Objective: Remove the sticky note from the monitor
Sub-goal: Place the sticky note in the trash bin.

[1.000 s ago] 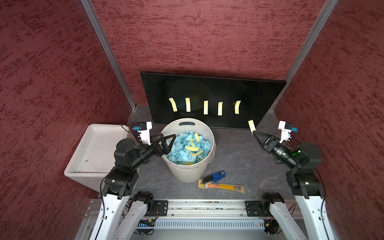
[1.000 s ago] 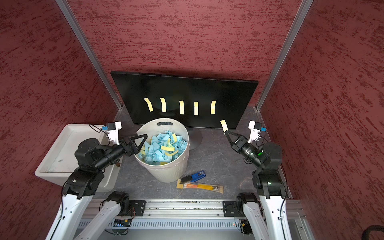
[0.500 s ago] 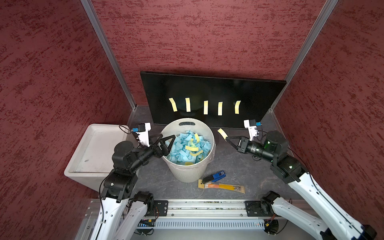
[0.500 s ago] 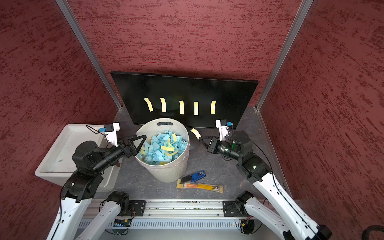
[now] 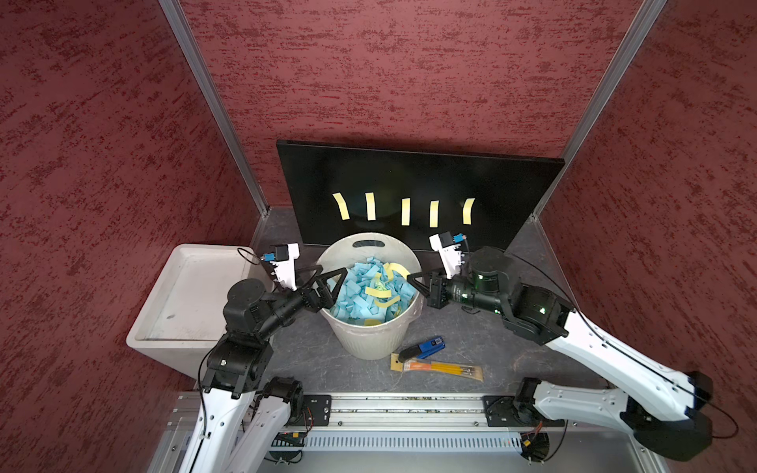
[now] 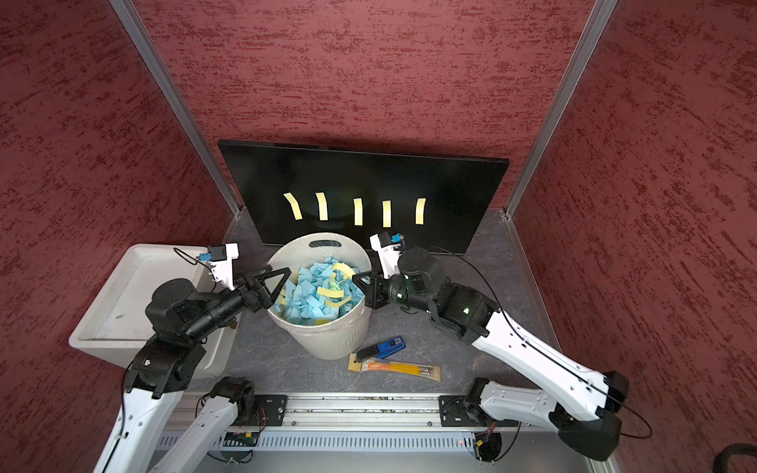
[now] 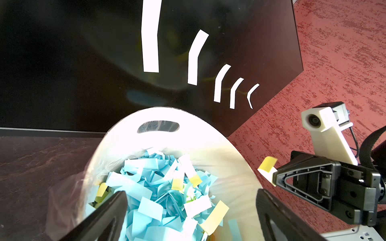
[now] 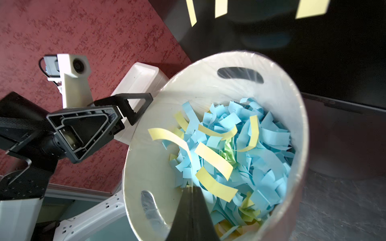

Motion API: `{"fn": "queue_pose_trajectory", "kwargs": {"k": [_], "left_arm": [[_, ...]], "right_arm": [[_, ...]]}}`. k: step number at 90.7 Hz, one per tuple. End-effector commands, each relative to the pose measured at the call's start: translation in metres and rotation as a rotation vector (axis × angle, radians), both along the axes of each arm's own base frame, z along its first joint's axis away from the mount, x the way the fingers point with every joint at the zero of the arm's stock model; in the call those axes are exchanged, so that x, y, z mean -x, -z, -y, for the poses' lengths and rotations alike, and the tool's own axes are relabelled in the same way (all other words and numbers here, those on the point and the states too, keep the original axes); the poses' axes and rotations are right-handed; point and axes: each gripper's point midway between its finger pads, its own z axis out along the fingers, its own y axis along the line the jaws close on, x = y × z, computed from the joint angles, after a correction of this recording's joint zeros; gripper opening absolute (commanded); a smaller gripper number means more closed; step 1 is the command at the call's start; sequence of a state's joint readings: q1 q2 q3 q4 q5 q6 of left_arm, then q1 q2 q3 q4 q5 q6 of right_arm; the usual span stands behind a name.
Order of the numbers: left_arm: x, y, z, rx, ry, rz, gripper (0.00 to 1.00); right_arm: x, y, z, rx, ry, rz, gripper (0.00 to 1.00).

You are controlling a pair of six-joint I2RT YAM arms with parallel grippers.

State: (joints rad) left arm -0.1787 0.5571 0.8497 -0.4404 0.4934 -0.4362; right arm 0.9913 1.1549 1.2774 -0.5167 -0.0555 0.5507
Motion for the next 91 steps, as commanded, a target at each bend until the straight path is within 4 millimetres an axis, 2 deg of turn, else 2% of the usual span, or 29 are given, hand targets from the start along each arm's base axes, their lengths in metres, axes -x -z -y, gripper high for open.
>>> {"fn": "queue_pose_trajectory", "kwargs": {"k": [1, 25, 45, 57, 77, 91], "left_arm": [[0.001, -0.003, 0.002, -0.002, 0.016, 0.031, 1.0], [0.0, -0.002, 0.001, 0.009, 0.018, 0.028, 1.0], [-0.001, -0.002, 0.001, 0.019, 0.021, 0.026, 1.0], [-0.001, -0.003, 0.0, 0.02, 0.018, 0.028, 1.0], [0.0, -0.003, 0.0, 0.021, 0.019, 0.03, 1.0], [0.0, -0.003, 0.0, 0.021, 0.019, 0.032, 1.0]], "right_arm": [[-0.009, 0.001, 0.0, 0.13, 0.064, 0.093, 0.0], [-0.013, 0.005, -0.021, 0.268, 0.088, 0.185, 0.0], [-0.022, 0.004, -0.03, 0.319, 0.122, 0.224, 0.0], [-0.026, 0.003, -0.034, 0.324, 0.131, 0.235, 0.06], [-0.03, 0.001, -0.037, 0.328, 0.146, 0.247, 0.22], [-0.031, -0.003, -0.035, 0.326, 0.157, 0.255, 0.29]]}}
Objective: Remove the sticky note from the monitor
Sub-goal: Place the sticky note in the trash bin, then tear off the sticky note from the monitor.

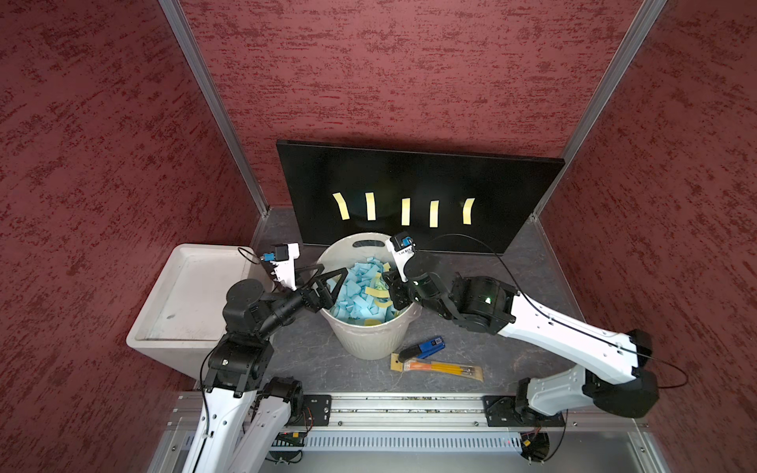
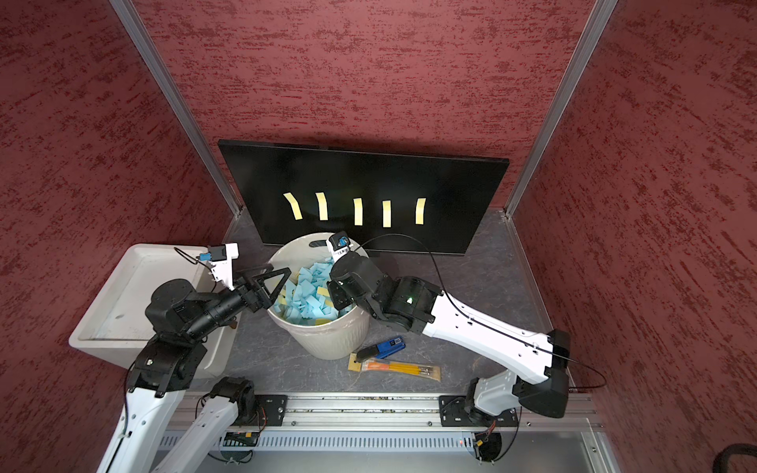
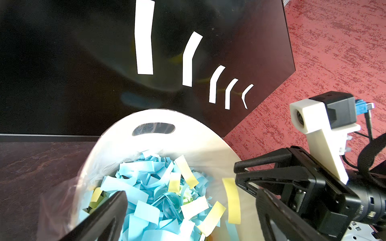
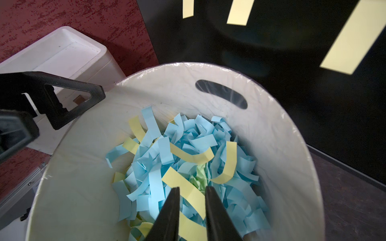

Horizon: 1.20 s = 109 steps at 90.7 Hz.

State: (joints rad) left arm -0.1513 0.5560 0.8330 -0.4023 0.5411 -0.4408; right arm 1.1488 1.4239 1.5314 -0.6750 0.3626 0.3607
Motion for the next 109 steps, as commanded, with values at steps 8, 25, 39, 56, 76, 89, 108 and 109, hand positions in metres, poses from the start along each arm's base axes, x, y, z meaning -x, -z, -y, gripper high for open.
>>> {"fn": "queue_pose_trajectory", "kwargs": {"k": [8, 25, 39, 56, 76, 89, 108, 109], "left_arm": [[0.001, -0.002, -0.001, 0.009, 0.0, 0.016, 1.0], [0.001, -0.001, -0.001, 0.009, 0.0, 0.014, 1.0], [0.002, -0.002, -0.001, 0.009, 0.0, 0.017, 1.0], [0.003, -0.002, -0.001, 0.01, 0.002, 0.019, 1.0], [0.003, -0.002, -0.001, 0.01, 0.001, 0.02, 1.0], [0.003, -0.002, -0.001, 0.01, -0.002, 0.018, 1.0], [0.003, -0.002, -0.002, 0.01, -0.004, 0.02, 1.0], [0.003, -0.002, -0.002, 0.01, -0.003, 0.02, 1.0]], "right_arm": [[-0.005, -0.022, 0.004, -0.021, 0.036, 0.052, 0.32], [-0.008, -0.033, 0.02, -0.018, 0.085, 0.091, 0.38], [-0.011, -0.045, 0.041, -0.03, 0.144, 0.119, 0.41], [-0.017, -0.054, 0.077, -0.123, 0.227, 0.111, 0.43], [-0.021, -0.055, 0.117, -0.283, 0.284, 0.087, 0.46], [-0.026, -0.053, 0.145, -0.411, 0.329, 0.051, 0.47], [-0.036, -0.041, 0.164, -0.536, 0.354, -0.024, 0.5], [-0.036, -0.041, 0.165, -0.543, 0.355, -0.028, 0.5]]}}
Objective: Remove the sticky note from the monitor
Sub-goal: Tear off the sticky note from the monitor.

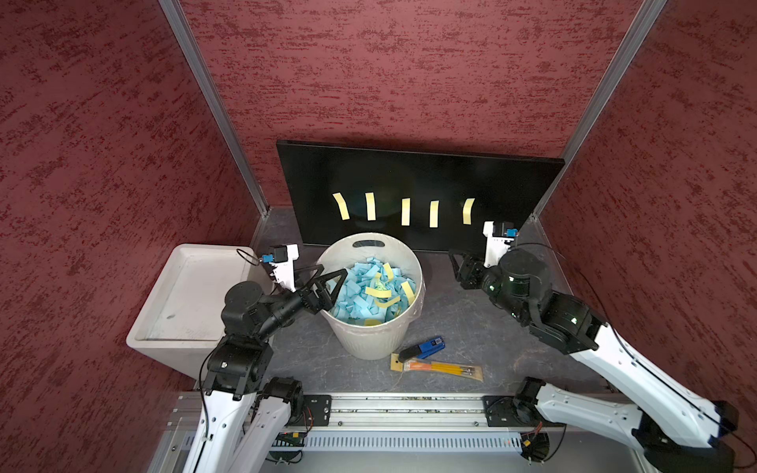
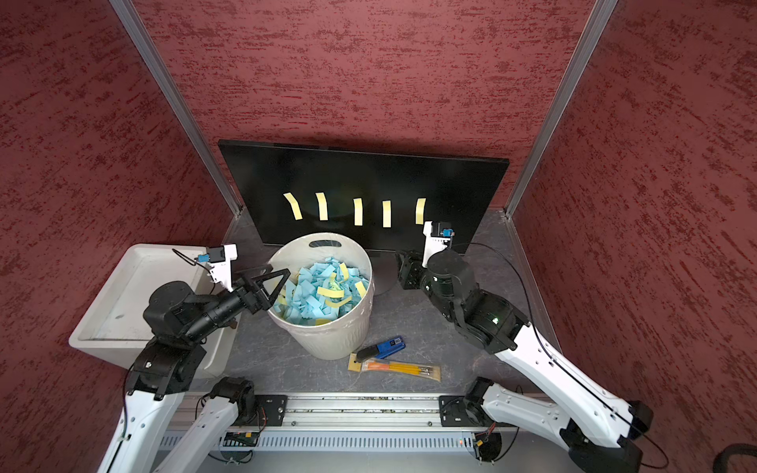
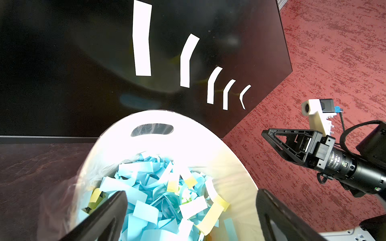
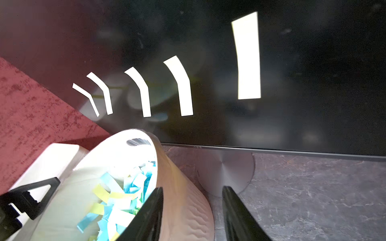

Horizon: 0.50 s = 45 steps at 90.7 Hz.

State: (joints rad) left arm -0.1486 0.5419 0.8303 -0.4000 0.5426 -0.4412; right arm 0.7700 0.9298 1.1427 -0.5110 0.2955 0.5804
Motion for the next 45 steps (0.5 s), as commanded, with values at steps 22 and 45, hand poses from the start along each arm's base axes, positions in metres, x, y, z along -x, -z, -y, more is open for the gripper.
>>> {"fn": "queue_pose_trajectory", "kwargs": {"k": [22, 45], "left_arm": [[0.0, 0.001, -0.001, 0.008, -0.004, 0.007, 1.0], [0.001, 0.001, -0.001, 0.01, -0.003, 0.007, 1.0]], "right_arm": [[-0.019, -0.009, 0.013, -0.299, -0.019, -0.036, 0.51], [-0.044, -0.011, 0.026, -0.461, 0.008, -0.05, 0.51]]}}
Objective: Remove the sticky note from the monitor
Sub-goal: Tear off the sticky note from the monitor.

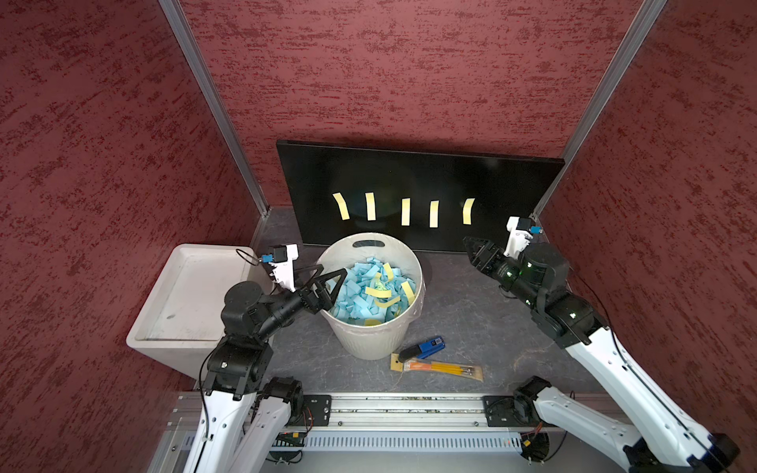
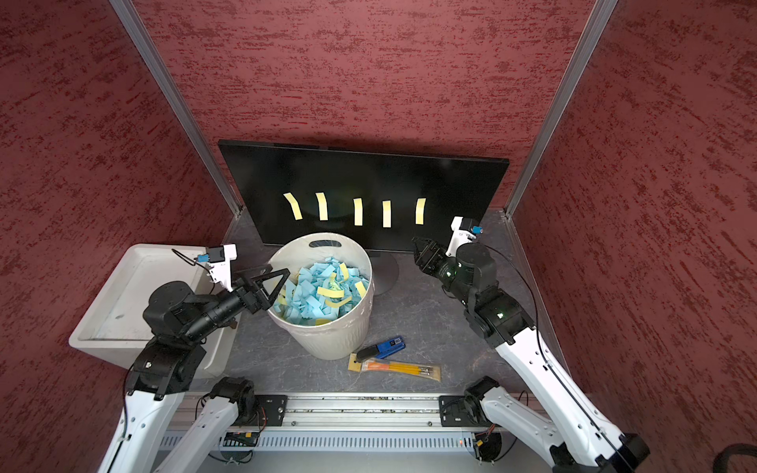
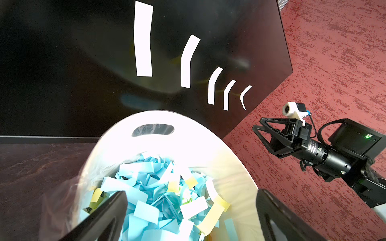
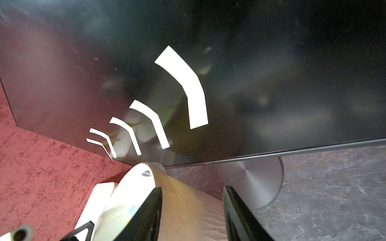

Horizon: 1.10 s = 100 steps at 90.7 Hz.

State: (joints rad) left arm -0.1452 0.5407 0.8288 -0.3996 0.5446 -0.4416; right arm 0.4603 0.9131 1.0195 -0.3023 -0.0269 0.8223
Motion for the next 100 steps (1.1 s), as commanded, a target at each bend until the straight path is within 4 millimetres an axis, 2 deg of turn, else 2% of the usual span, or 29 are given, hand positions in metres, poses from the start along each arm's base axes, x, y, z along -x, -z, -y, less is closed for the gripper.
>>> {"fn": "queue_pose_trajectory", "kwargs": {"k": [1, 27, 51, 100], "left_arm": [[0.001, 0.0, -0.001, 0.01, -0.001, 0.008, 1.0], [0.002, 0.0, -0.001, 0.011, 0.001, 0.012, 1.0], [0.002, 0.0, -0.001, 0.01, 0.002, 0.011, 1.0], [0.0, 0.0, -0.002, 0.013, -0.006, 0.009, 1.0]], "right_arm": [[-0.008, -0.017, -0.004, -0.138, -0.035, 0.03, 0.51], [-0.036, -0.028, -0.001, -0.26, -0.026, 0.02, 0.49], [-0.05, -0.034, 0.001, -0.288, -0.002, 0.026, 0.45], [-0.055, -0.032, 0.007, -0.314, 0.022, 0.046, 0.2]]}}
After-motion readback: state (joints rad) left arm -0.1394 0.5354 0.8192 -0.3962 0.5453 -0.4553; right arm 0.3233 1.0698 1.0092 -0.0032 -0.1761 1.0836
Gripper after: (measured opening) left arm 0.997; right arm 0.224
